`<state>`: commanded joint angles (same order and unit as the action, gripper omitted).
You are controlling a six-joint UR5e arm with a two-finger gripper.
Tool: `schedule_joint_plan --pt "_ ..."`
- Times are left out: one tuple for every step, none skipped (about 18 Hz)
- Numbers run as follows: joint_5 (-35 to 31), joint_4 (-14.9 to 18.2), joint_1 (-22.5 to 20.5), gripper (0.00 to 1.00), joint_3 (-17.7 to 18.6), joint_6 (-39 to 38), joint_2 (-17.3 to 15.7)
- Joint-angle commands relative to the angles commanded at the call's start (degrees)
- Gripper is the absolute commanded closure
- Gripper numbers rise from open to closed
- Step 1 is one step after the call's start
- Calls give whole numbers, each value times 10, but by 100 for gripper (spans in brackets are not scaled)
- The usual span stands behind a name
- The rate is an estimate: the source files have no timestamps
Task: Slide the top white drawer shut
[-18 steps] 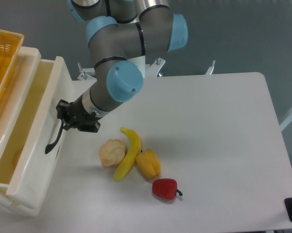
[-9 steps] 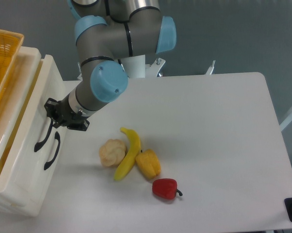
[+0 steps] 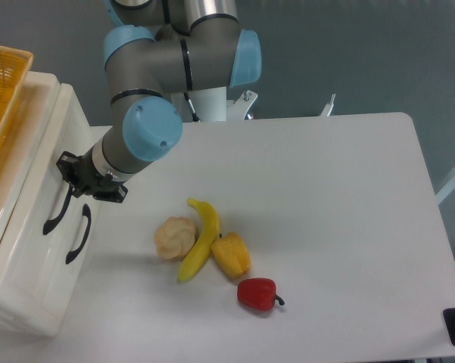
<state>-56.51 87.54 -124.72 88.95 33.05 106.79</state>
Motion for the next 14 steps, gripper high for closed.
schedule_joint_plan --pt "0 0 0 88 0 0 0" --pt "-1 0 0 88 0 0 0" --pt "-2 -1 0 86 -1 1 1" --pt "-5 -1 0 84 -1 3 1" --pt "-11 -2 -3 83 -1 5 1" --pt "-23 -2 -7 79 -2 8 0" --pt "-38 -2 -15 77 -5 9 1" --pt "-53 -2 -29 75 -7 10 1" --pt "-64 -3 -45 73 -7 14 1" --pt "-71 -3 -61 72 -9 31 1" --pt "-76 -2 -85 69 -9 54 1" --pt "-76 -3 -105 65 -10 80 0" --pt "-77 -4 -125 61 -13 104 1" --pt "-80 -13 -145 57 -14 128 2"
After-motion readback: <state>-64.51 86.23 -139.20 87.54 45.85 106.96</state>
